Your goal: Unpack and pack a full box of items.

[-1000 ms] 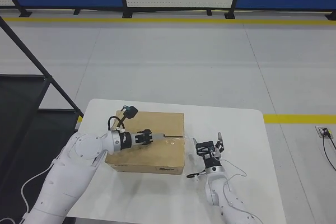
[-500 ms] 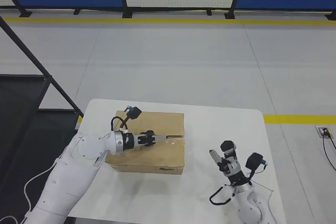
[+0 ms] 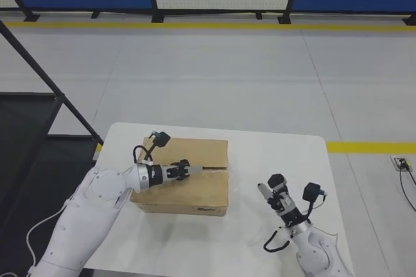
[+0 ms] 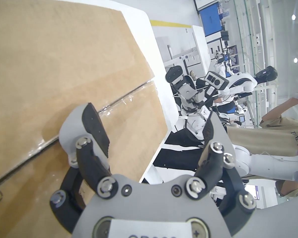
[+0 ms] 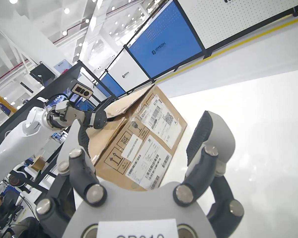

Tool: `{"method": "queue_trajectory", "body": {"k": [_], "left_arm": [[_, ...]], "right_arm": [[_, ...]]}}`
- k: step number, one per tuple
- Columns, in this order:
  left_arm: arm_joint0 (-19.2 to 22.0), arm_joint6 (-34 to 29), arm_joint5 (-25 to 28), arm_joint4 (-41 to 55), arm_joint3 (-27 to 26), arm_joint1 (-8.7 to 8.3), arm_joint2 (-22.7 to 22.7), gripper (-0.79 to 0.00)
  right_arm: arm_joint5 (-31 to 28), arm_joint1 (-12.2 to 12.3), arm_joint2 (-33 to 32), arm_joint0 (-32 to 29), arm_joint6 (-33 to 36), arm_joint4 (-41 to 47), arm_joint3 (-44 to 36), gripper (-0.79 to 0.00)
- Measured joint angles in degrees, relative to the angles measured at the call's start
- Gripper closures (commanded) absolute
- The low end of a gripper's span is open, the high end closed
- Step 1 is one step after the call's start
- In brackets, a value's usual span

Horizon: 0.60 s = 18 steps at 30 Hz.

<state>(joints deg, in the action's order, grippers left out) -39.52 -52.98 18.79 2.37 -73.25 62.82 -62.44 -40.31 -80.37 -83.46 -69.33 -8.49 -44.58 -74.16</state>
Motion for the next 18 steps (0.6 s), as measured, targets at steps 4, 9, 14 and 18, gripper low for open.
{"method": "queue_trajectory", "body": {"k": [4,9,14,18], "left_arm": [[-1.4,1.0,0.3,0.5,-0.7,-0.42,-1.8,-0.785],[-2.4,1.3,0.9,1.2,-1.6,-0.64,-2.7,-0.785],[-3.4,3.9,2.1,2.9,-2.1,-0.72,-4.0,-0.785],[-3.8,5.8,1.3,4.7,-1.9,-0.6,-4.5,-0.785]], "right_arm": [[3.7,0.2,-0.3,1.2,-0.5,-2.3,2.7,-0.785],[9.2,-0.2,2.4,3.1,-4.4,-8.1,5.8,-0.785],[11.3,-0.6,4.6,5.0,-7.8,-10.5,8.9,-0.785],[8.8,-0.8,4.6,5.2,-8.8,-6.5,9.7,-0.785]]}}
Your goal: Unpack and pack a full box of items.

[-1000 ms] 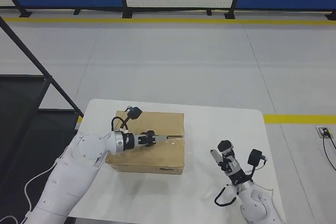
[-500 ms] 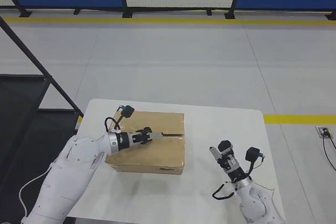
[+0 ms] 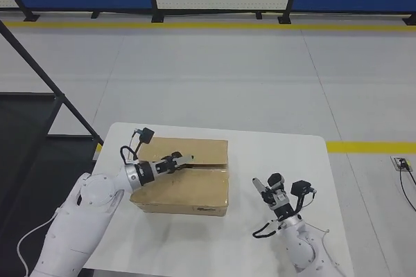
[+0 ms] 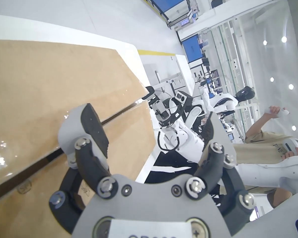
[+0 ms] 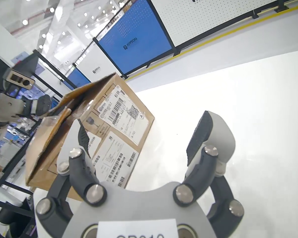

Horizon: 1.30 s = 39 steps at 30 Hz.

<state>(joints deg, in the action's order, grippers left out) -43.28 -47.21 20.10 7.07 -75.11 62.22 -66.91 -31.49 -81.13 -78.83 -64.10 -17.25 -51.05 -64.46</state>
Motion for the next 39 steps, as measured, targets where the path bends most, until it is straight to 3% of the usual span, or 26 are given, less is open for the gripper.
{"method": "queue_trajectory", "body": {"k": [8,17,27,39], "left_arm": [[3.1,-2.2,-7.3,-0.4,2.8,0.74,2.9,-0.785],[7.3,-6.6,-10.3,-1.8,5.1,1.69,6.7,-0.785],[8.6,-5.9,-11.2,-1.6,7.5,2.14,7.2,-0.785],[8.3,-5.6,-10.5,-0.9,7.4,2.25,7.1,-0.785]], "right_arm": [[0.6,0.1,-0.2,-0.8,1.0,-0.3,-1.1,-0.785],[0.1,0.6,-1.2,-2.0,3.6,1.3,-2.6,-0.785],[5.5,0.5,0.4,-0.8,3.0,-1.9,-1.5,-0.785],[20.6,-1.2,9.4,4.6,-2.6,-17.2,5.1,-0.785]]}}
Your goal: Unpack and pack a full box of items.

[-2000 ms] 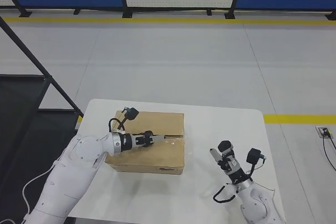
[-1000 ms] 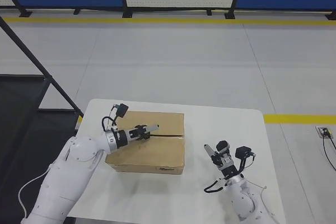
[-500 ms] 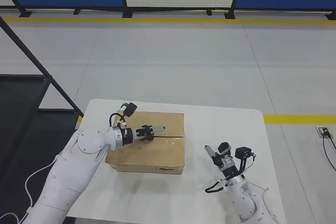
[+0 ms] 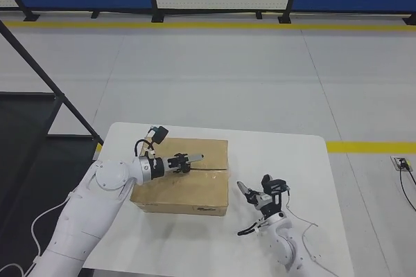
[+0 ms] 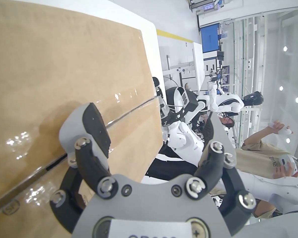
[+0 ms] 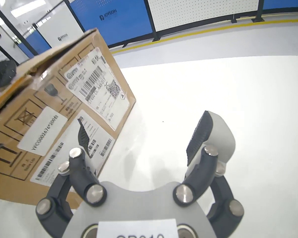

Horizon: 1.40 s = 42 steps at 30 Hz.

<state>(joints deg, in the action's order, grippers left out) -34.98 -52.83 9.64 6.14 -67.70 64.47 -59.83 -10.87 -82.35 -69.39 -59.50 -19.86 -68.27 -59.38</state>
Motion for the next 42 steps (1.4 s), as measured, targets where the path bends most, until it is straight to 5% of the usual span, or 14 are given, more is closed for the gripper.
{"method": "queue_trajectory", "body": {"k": [11,17,21,42], "left_arm": [[0.0,0.0,0.0,0.0,0.0,0.0,0.0,-0.785],[0.0,0.0,0.0,0.0,0.0,0.0,0.0,-0.785],[0.0,0.0,0.0,0.0,0.0,0.0,0.0,-0.785],[0.0,0.0,0.0,0.0,0.0,0.0,0.0,-0.785]], "right_arm": [[1.9,-0.3,0.5,0.4,-1.2,-0.5,0.7,-0.785],[17.4,-1.0,4.9,0.9,3.3,-12.6,0.5,-0.785],[21.8,-1.2,6.4,1.7,7.5,-17.5,0.5,-0.785],[13.8,-1.7,7.7,9.5,14.1,-22.8,7.1,-0.785]]}}
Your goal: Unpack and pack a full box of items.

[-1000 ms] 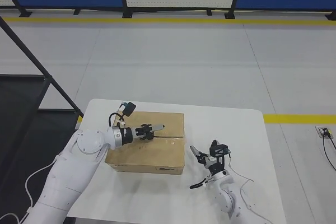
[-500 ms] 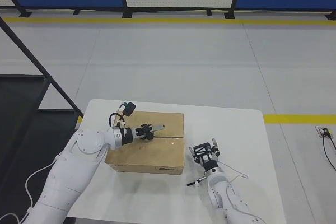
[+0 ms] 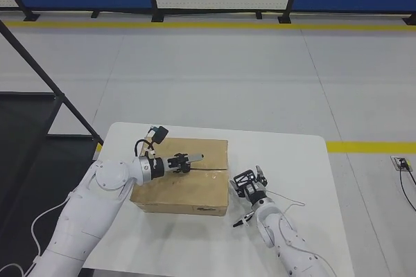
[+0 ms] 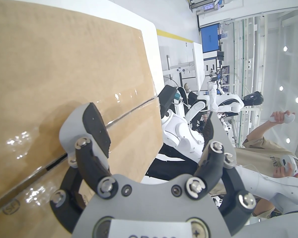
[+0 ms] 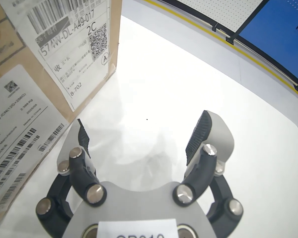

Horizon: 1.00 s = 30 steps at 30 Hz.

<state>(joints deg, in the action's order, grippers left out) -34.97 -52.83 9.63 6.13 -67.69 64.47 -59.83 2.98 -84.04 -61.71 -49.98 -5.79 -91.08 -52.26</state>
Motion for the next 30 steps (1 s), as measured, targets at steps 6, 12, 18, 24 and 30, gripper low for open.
{"method": "queue_trajectory", "body": {"k": [6,12,18,24,30], "left_arm": [[0.0,0.0,0.0,0.0,0.0,0.0,0.0,-0.785],[0.0,0.0,0.0,0.0,0.0,0.0,0.0,-0.785],[0.0,0.0,0.0,0.0,0.0,0.0,0.0,-0.785],[0.0,0.0,0.0,0.0,0.0,0.0,0.0,-0.785],[0.0,0.0,0.0,0.0,0.0,0.0,0.0,-0.785]], "right_arm": [[-0.7,-0.3,1.3,1.1,-0.1,-2.1,2.0,-0.785],[0.2,-0.6,1.7,1.0,-1.2,-2.7,2.5,-0.785],[2.0,-0.9,1.8,1.5,-1.3,-2.9,3.5,-0.785],[7.8,-2.0,2.4,2.6,-5.4,-1.7,6.3,-0.785],[14.4,-2.9,1.9,1.7,-14.3,1.1,8.2,-0.785]]}}
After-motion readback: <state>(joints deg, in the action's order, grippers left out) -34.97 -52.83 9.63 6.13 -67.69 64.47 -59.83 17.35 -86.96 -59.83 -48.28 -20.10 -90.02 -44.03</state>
